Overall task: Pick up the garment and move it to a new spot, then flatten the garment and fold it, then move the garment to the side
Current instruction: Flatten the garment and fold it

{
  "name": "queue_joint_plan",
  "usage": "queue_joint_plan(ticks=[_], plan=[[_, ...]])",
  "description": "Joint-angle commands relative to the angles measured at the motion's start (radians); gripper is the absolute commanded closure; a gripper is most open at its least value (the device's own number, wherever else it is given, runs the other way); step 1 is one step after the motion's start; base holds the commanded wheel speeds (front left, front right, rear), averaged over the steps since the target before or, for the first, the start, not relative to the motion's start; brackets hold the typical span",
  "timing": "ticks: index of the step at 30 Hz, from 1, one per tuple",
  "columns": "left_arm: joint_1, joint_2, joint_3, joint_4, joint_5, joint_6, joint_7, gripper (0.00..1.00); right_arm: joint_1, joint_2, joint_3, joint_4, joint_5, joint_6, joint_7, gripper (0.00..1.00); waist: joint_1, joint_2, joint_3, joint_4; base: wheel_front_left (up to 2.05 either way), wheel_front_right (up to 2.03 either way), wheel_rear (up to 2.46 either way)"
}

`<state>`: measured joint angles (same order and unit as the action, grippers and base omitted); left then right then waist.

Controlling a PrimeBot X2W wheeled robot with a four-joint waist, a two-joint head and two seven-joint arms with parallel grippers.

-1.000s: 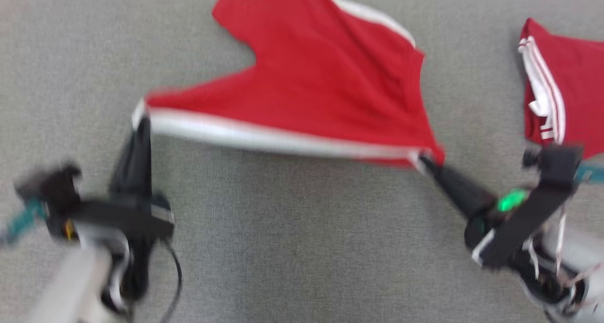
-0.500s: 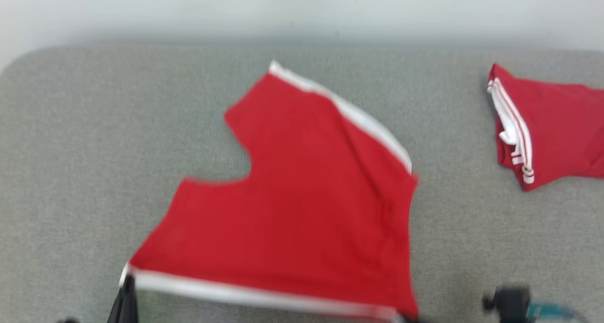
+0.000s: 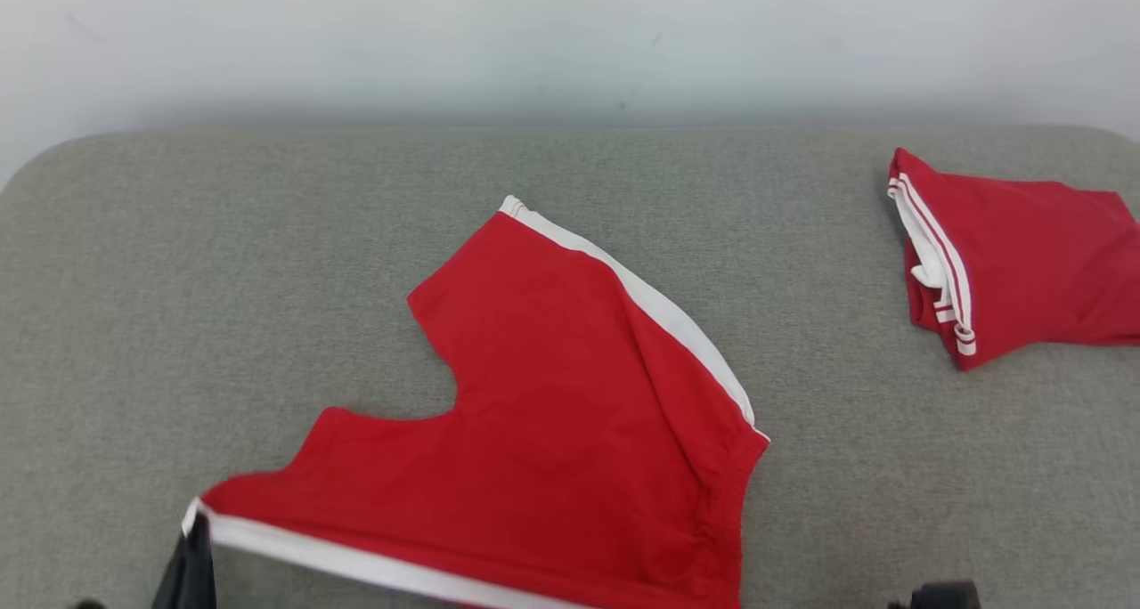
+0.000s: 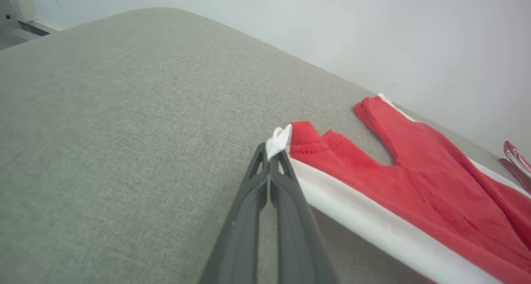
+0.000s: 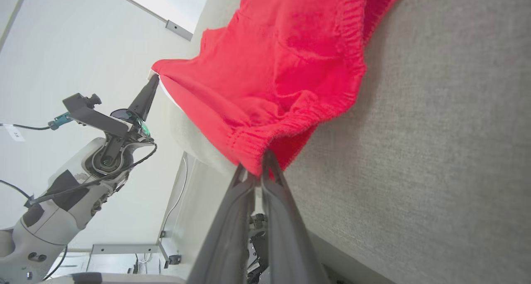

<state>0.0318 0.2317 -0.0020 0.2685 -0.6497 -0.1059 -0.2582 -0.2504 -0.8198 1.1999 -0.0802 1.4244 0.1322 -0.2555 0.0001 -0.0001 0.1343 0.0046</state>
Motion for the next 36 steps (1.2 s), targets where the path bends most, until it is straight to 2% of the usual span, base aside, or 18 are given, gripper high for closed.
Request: queue_joint_plan(ticks=[1, 7, 8, 9, 16, 20, 27, 36], plan=[[-0.026, 0.023, 0.009, -0.003, 0.014, 0.001, -0.008, 1.00, -0.011, -0.003, -0.012, 0.001, 0.006, -0.002, -0.005, 1.00, -0.0001, 0.0001, 0.007, -0.014, 0.00, 0.00, 0.00], [-0.193, 0.074, -0.039, -0.043, 0.055, 0.003, 0.059, 1.00, -0.046, 0.009, -0.089, -0.026, 0.035, -0.002, -0.010, 1.00, -0.0001, 0.0001, 0.046, -0.058, 0.00, 0.00, 0.00], [-0.427, 0.135, -0.107, -0.032, 0.106, 0.003, 0.217, 1.00, -0.105, 0.050, -0.146, -0.034, 0.078, -0.002, -0.008, 1.00, -0.0001, 0.0001, 0.123, -0.115, 0.00, 0.00, 0.00], [-0.466, 0.143, -0.110, -0.025, 0.107, 0.006, 0.243, 1.00, -0.124, 0.058, -0.149, -0.031, 0.074, -0.002, -0.007, 1.00, -0.0001, 0.0001, 0.140, -0.127, 0.00, 0.00, 0.00], [-0.705, 0.195, -0.155, 0.102, 0.133, -0.001, 0.401, 1.00, -0.225, 0.142, -0.171, 0.013, 0.075, -0.002, -0.007, 1.00, -0.0001, 0.0001, 0.242, -0.203, 0.00, 0.00, 0.00], [-0.801, 0.211, -0.193, 0.194, 0.156, -0.003, 0.456, 1.00, -0.261, 0.180, -0.169, 0.033, 0.074, -0.002, -0.008, 1.00, -0.0001, 0.0001, 0.279, -0.238, 0.00, 0.00, 0.00], [-0.925, 0.202, -0.260, 0.335, 0.182, -0.014, 0.464, 1.00, -0.284, 0.212, -0.181, 0.047, 0.077, -0.002, -0.009, 1.00, -0.0001, 0.0001, 0.308, -0.277, 0.00, 0.00, 0.00], [-1.007, 0.194, -0.323, 0.466, 0.195, -0.020, 0.438, 1.00, -0.299, 0.228, -0.200, 0.120, 0.000, -0.002, -0.010, 1.00, -0.0001, 0.0001, 0.314, -0.292, 0.00, 0.00, 0.00]])
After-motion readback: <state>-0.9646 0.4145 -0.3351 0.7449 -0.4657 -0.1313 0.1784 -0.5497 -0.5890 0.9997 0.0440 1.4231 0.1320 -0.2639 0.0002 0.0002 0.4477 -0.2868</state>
